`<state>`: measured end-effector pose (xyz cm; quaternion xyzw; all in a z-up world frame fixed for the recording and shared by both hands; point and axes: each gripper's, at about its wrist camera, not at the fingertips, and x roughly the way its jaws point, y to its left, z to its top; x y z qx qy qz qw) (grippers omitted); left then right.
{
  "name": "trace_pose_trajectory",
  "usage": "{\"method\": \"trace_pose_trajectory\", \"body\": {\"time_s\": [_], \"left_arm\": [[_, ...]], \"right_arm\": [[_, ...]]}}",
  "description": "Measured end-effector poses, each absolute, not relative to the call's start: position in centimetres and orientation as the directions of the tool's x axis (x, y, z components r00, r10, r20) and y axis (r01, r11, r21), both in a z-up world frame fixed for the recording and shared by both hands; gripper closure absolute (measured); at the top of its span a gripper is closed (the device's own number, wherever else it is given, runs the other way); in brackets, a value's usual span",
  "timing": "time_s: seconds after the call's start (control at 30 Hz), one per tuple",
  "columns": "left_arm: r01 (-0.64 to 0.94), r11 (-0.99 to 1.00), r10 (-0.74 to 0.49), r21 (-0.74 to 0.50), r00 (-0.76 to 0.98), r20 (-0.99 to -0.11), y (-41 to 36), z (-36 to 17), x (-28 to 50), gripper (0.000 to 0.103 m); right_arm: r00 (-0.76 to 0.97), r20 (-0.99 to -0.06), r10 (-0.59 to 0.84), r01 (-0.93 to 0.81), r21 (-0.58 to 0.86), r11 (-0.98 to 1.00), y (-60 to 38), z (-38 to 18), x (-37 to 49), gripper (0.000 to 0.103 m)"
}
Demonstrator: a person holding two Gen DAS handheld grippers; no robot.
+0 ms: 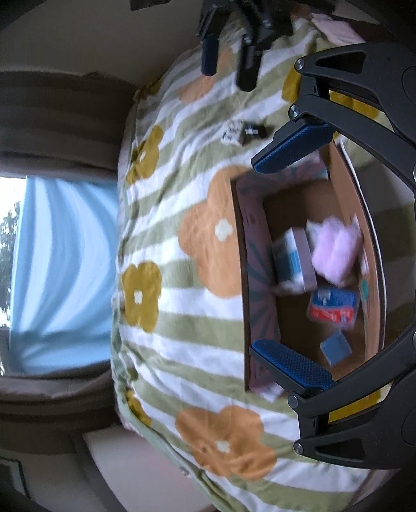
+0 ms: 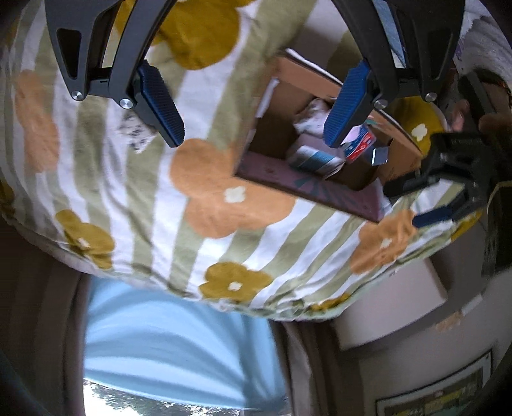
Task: Organize objects
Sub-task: 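Move both tools back toward the tissue pack and black jar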
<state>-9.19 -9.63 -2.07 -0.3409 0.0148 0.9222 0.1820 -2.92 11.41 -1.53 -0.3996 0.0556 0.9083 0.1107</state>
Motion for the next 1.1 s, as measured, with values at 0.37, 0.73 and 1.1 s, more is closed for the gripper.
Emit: {"method": "trace_pose_trajectory", "body": {"time_s": [0.37, 0.73, 1.1], "left_arm": [[-0.466, -0.877, 0.428, -0.119, -0.642, -0.636, 1.9, -1.5, -7.5, 0.000], [-0.529, -0.813, 0.533, -0.242, -0.511, -0.674, 12.3, -6.8, -7.8, 0.000], [-0.484, -0.828, 0.515, -0.283, -0.454, -0.727, 17.0, -15.1, -11.1, 0.018]], "right_arm": [[-0.663, -0.721, 0.203, -0.301, 0.009, -0.953, 19.7, 0.3, 1.0, 0.000], [-0.575, -0.805, 0.148, -0.281, 0.025, -0.959, 27.9, -3.2, 0.4, 0.000], [-0.411, -0.908, 0.085, -0.121, -0.038, -0.992, 32.1, -11.7, -4.3, 0.000]]}}
